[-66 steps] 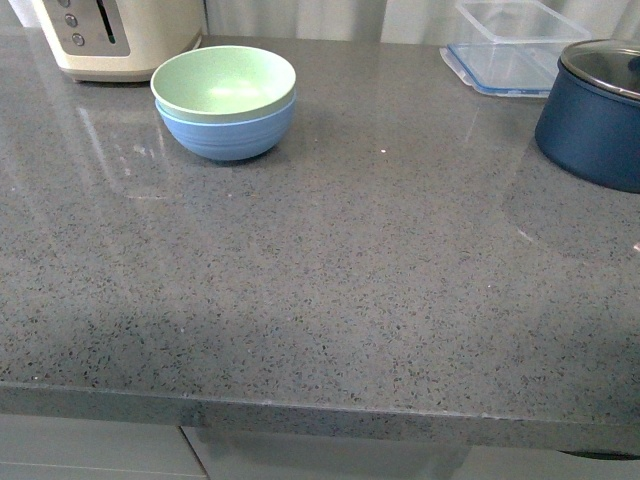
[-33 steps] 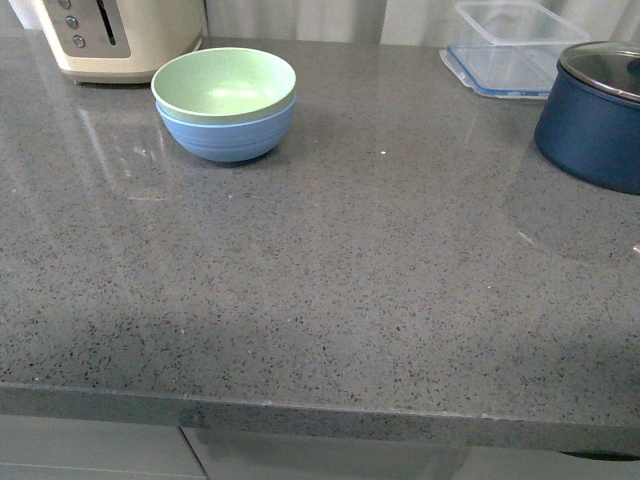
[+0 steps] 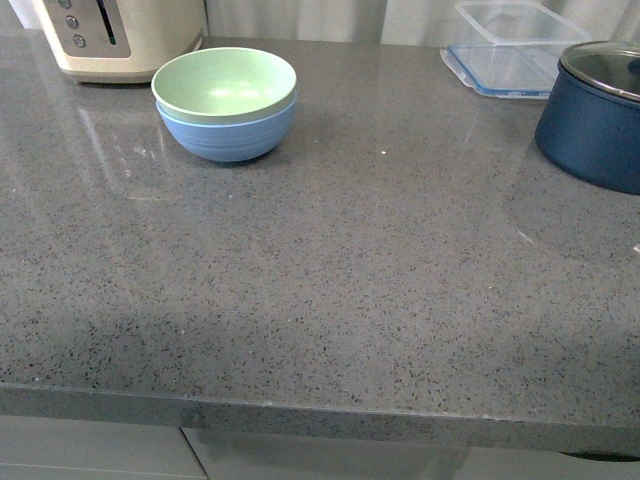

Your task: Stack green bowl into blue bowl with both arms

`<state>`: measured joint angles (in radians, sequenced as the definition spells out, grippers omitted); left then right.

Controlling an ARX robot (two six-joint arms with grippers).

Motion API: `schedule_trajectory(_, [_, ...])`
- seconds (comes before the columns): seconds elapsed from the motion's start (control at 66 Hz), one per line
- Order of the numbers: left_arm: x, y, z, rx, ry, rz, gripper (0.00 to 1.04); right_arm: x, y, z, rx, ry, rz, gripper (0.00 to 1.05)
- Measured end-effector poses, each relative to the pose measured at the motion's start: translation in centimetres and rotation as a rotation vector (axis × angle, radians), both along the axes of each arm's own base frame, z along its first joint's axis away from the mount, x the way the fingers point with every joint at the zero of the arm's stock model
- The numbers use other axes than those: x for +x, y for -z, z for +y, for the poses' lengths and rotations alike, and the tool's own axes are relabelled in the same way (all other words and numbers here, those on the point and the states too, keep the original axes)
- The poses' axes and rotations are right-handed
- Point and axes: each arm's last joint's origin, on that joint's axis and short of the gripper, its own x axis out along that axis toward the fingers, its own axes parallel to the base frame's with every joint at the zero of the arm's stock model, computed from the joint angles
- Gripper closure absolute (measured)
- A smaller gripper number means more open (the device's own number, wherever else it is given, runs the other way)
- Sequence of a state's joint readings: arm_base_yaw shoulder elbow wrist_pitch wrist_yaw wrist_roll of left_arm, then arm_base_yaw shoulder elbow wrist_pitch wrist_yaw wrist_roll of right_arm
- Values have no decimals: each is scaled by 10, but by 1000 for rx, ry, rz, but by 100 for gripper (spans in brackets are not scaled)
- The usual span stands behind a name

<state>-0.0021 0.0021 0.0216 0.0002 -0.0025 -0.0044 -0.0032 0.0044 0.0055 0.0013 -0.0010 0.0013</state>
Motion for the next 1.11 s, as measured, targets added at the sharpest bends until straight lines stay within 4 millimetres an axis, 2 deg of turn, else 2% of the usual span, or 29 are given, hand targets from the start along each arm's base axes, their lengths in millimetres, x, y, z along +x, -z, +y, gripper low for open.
schedule_trajectory(0.061, [0, 0, 0, 0, 0, 0, 7, 0, 0, 0, 0, 0, 0, 50])
schedule_trajectory(0.136, [0, 0, 0, 0, 0, 0, 7, 0, 0, 0, 0, 0, 0, 38])
schedule_trajectory(0.197, [0, 0, 0, 0, 0, 0, 7, 0, 0, 0, 0, 0, 0, 20])
schedule_trajectory(0.273, [0, 0, 0, 0, 0, 0, 7, 0, 0, 0, 0, 0, 0, 8])
schedule_trajectory(0.333, [0, 0, 0, 0, 0, 0, 7, 0, 0, 0, 0, 0, 0, 11])
schedule_trajectory(1.106, [0, 0, 0, 0, 0, 0, 7, 0, 0, 0, 1, 0, 0, 10])
